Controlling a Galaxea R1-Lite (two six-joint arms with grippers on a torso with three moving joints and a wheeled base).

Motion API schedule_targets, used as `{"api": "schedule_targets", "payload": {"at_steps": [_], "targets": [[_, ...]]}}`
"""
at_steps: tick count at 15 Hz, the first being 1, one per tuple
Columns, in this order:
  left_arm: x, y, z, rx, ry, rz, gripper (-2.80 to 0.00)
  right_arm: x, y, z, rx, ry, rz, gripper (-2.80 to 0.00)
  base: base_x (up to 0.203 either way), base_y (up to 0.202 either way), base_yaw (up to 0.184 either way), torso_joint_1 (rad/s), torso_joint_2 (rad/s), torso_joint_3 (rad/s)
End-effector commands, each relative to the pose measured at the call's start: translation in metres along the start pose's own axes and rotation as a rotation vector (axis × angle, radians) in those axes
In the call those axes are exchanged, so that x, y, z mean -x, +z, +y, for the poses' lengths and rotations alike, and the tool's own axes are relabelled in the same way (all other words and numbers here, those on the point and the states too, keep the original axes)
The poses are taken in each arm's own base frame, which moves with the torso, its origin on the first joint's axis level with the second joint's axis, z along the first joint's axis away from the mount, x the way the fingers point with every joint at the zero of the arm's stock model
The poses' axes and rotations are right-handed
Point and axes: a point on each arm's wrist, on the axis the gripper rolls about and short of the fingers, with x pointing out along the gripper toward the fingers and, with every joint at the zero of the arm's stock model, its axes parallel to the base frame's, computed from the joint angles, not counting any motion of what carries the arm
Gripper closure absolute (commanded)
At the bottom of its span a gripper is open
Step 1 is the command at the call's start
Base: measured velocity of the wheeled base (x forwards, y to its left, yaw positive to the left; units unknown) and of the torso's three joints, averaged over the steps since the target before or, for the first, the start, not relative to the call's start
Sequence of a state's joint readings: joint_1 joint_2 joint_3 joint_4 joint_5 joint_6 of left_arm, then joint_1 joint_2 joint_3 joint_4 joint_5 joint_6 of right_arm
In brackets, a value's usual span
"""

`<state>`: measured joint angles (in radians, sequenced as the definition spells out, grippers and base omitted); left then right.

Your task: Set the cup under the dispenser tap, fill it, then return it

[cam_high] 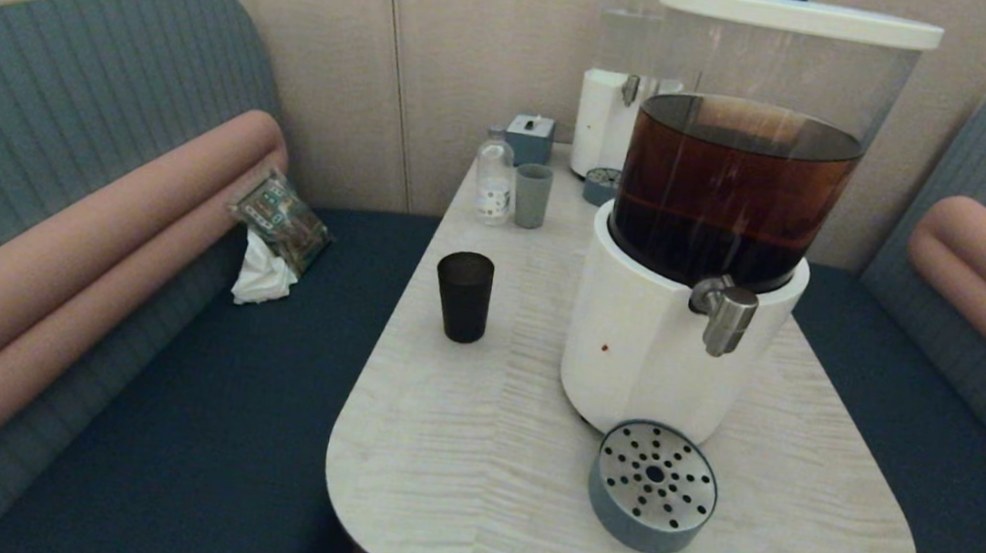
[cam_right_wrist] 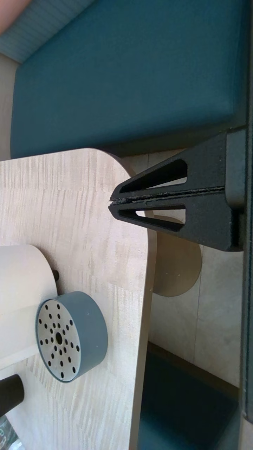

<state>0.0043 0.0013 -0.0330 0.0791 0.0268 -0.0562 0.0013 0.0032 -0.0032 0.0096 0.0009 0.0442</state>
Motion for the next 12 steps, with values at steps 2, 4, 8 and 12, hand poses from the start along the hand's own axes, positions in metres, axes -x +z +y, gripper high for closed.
{"api": "schedule_targets", "payload": {"at_steps": [2, 4, 8, 12], "targets": [[-0.0001, -0.0001, 0.0000, 0.001, 0.001, 0.000, 0.00, -0.0001, -0.0004, 0.0000, 0.000, 0.001, 0.001, 0.00, 0.000, 0.000, 0.000, 0.000, 0.00, 0.000], [-0.0002, 0.0000, 0.0000, 0.001, 0.001, -0.003, 0.00, -0.0002, -0.0007, 0.0000, -0.002, 0.001, 0.001, 0.00, 0.000, 0.000, 0.000, 0.000, 0.00, 0.000], [-0.0028, -0.0001, 0.0000, 0.010, 0.001, -0.056, 0.00, -0.0001, -0.0004, 0.0000, -0.002, 0.001, 0.001, 0.00, 0.000, 0.000, 0.000, 0.000, 0.00, 0.000], [-0.0028, -0.0003, 0.0000, 0.011, 0.003, -0.054, 0.00, -0.0001, -0.0004, 0.0000, -0.002, 0.001, 0.001, 0.00, 0.000, 0.000, 0.000, 0.000, 0.00, 0.000]]}}
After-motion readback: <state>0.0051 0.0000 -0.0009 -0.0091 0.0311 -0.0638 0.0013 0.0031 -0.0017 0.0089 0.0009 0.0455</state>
